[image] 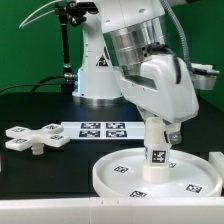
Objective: Assemble round table
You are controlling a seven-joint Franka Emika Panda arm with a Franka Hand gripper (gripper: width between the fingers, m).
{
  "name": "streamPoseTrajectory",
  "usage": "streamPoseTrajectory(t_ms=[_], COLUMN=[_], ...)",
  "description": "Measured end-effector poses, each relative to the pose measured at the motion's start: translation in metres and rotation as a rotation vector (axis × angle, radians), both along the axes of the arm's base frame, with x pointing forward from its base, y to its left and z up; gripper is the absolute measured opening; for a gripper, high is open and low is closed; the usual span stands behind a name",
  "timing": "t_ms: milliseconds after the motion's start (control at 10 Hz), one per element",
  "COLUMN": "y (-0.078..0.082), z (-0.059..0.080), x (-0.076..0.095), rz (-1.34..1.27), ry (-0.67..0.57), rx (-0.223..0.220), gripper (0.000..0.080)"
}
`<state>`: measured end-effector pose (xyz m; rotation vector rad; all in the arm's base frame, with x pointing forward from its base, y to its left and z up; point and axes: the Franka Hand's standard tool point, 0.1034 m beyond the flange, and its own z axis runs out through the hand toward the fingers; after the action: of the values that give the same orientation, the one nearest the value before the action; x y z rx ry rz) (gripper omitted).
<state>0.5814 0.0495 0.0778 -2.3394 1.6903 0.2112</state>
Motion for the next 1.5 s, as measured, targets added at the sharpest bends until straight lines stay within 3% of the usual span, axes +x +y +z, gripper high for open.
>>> streamPoseTrajectory(t_ms=[300, 1100, 1200, 1500], y=[0.004, -0.001, 0.002, 0.013], z=[0.004, 0.001, 0.002, 0.001], x=[0.009, 0.009, 0.01, 0.007], rz=[0.444, 1.132, 1.255, 1.561], ry=[-0.071, -0.244, -0.265, -0.31], rx=[-0.077, -0.107, -0.127, -0.132], gripper=[0.0648, 0.0648, 0.0648, 0.0648])
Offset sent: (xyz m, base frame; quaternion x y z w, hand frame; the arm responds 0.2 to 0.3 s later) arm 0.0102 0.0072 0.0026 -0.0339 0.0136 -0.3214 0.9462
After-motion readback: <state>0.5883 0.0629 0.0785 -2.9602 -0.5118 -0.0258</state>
